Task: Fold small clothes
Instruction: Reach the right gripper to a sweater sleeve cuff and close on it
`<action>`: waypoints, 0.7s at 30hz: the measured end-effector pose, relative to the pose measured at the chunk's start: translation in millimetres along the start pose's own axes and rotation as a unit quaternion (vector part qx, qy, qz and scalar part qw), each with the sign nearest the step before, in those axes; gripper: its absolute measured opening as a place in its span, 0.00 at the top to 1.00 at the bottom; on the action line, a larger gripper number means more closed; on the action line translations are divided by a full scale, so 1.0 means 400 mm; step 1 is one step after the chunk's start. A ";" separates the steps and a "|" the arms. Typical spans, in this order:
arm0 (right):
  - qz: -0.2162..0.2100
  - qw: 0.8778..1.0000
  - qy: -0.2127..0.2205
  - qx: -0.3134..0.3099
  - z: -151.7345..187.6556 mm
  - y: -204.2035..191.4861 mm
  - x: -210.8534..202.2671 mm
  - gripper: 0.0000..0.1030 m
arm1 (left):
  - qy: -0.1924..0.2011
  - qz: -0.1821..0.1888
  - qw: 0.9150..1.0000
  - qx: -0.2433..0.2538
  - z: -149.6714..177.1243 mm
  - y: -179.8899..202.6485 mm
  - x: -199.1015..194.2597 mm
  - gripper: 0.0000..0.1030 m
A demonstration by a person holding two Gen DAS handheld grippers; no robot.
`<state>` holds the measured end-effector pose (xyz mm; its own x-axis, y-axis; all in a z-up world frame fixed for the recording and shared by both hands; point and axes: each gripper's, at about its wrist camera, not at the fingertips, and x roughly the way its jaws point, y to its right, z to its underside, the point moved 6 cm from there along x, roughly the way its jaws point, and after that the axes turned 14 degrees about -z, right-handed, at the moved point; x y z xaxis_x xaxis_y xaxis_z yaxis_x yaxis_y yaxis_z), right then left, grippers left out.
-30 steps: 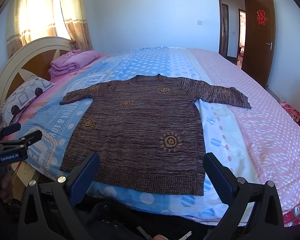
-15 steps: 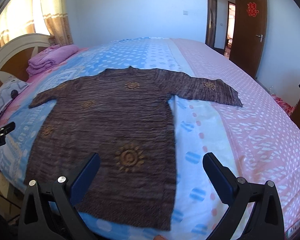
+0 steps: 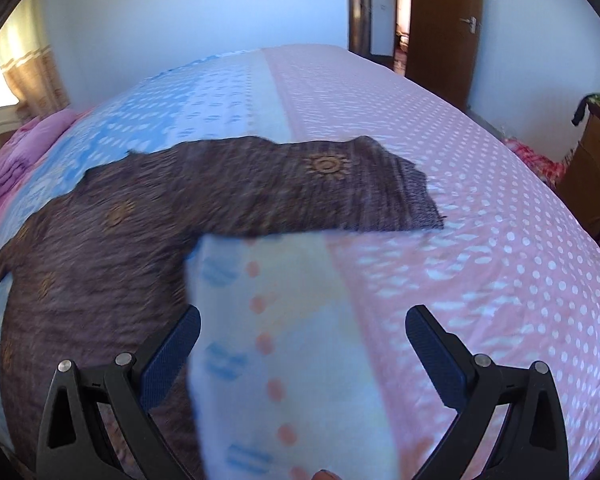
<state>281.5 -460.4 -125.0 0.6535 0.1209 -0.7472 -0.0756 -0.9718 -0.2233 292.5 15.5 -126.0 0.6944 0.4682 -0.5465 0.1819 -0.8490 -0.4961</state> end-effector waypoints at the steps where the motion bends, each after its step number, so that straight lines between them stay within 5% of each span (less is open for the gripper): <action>1: 0.004 1.000 0.004 0.007 -0.016 0.023 0.006 0.01 | -0.003 -0.002 1.000 -0.001 -0.006 0.005 0.017 0.00; 8: 0.023 0.996 0.036 0.078 -0.129 0.200 0.054 0.02 | -0.018 -0.007 1.000 -0.007 -0.030 0.038 0.098 0.00; 16: 0.016 0.990 0.038 0.138 -0.181 0.331 0.132 0.25 | -0.030 -0.023 0.999 -0.020 -0.059 0.040 0.185 0.00; 21: 0.017 0.993 0.029 0.117 -0.181 0.328 0.174 0.41 | -0.038 -0.032 0.998 -0.029 -0.071 0.032 0.232 0.00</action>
<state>371.7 -594.3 -161.0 0.6894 0.0709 -0.7209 -0.2666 -0.9005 -0.3435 379.0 41.1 -163.6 0.6249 0.5377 -0.5660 0.2666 -0.8284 -0.4926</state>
